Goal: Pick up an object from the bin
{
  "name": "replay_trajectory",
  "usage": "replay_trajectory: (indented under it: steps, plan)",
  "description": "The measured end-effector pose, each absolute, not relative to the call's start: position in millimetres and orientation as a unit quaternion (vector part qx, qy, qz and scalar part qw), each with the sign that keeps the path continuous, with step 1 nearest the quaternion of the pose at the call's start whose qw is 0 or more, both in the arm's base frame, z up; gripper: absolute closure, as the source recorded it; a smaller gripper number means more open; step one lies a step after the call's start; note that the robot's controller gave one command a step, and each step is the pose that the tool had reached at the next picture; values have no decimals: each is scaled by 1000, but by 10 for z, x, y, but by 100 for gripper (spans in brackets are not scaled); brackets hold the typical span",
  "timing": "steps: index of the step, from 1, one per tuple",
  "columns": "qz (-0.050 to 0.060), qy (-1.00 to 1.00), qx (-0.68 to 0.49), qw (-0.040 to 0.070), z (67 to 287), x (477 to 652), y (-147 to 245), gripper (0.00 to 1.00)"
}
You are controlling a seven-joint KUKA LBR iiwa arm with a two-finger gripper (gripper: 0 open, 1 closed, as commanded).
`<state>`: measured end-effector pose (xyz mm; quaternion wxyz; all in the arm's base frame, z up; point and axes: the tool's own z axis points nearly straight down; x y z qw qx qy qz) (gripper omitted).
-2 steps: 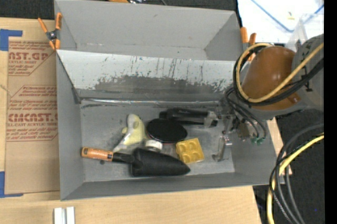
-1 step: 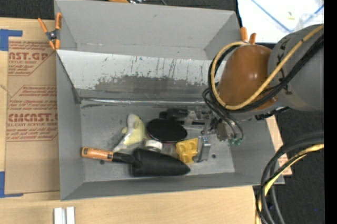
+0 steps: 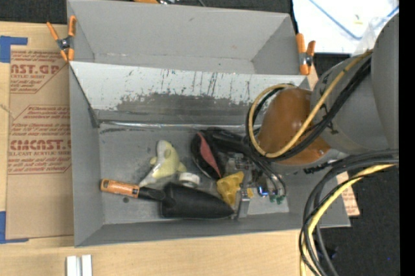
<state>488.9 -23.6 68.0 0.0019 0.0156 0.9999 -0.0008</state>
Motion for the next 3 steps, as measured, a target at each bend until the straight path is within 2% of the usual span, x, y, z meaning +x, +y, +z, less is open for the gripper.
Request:
replay_trajectory:
  steps: [1, 2, 3]
  plan:
    - [0, 1000, -1, 10, 1020, 4977, -167, 100]
    - [0, 1000, -1, 10, 1021, 4978, -167, 100]
    - [0, 1000, 0, 8, 1947, 5082, -202, 100]
